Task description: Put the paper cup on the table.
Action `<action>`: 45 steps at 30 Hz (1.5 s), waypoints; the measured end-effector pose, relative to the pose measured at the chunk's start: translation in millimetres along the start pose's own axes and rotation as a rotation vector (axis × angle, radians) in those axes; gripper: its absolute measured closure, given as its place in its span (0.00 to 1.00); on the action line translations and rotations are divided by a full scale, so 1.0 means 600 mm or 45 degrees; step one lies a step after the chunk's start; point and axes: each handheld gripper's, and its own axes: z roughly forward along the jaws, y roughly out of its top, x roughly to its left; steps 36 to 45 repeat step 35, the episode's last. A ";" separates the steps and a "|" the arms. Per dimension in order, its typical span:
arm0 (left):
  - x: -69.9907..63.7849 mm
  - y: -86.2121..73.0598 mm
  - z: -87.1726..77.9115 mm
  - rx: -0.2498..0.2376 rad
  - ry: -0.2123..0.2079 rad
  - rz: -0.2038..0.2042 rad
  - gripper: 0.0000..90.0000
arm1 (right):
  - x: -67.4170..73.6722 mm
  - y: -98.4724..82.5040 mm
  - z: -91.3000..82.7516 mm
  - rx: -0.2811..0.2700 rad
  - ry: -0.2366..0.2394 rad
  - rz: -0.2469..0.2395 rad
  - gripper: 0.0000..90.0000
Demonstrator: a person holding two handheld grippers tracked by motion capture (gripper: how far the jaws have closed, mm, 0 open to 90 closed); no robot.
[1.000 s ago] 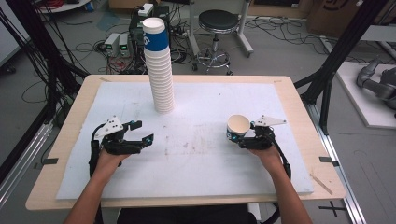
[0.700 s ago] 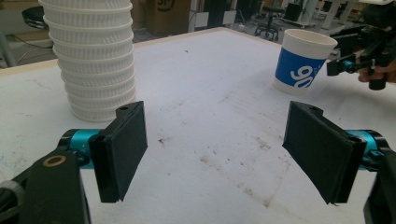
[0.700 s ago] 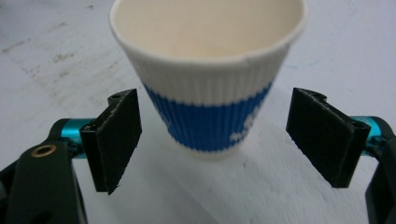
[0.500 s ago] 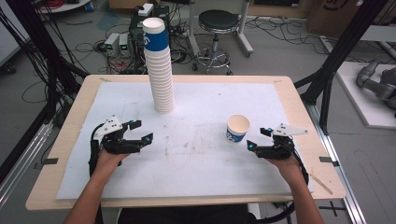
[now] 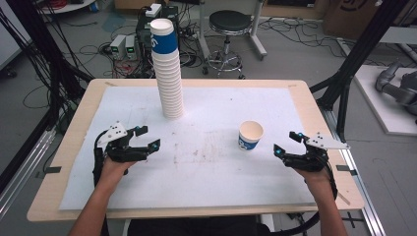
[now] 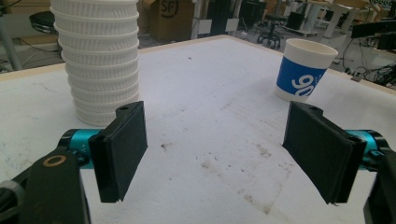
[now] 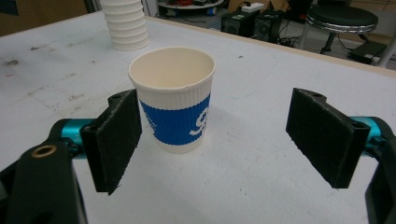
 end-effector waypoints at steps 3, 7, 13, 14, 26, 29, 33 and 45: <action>-0.002 0.001 0.000 -0.002 -0.006 0.009 0.24 | 0.001 0.000 -0.001 -0.001 -0.003 -0.001 0.21; -0.002 0.001 -0.001 -0.009 -0.009 0.008 0.24 | 0.002 0.002 -0.003 -0.003 -0.006 -0.006 0.21; -0.004 0.002 -0.004 -0.015 -0.015 0.016 0.24 | 0.006 0.002 -0.003 0.013 -0.012 -0.017 0.21; -0.005 0.003 -0.004 -0.023 -0.019 0.016 0.24 | 0.009 0.003 -0.004 0.013 -0.015 -0.029 0.21; -0.004 0.003 -0.003 -0.025 -0.021 0.018 0.24 | 0.012 0.001 -0.002 0.024 -0.006 -0.029 0.21; -0.003 0.003 -0.002 -0.018 -0.015 0.021 0.24 | 0.011 -0.001 -0.002 0.026 -0.005 -0.021 0.21; -0.002 0.002 0.000 -0.013 -0.011 0.019 0.24 | 0.008 -0.002 -0.001 0.026 -0.006 -0.022 0.21; -0.002 0.001 0.000 -0.012 -0.009 0.018 0.24 | 0.008 -0.003 -0.001 0.025 -0.005 -0.021 0.21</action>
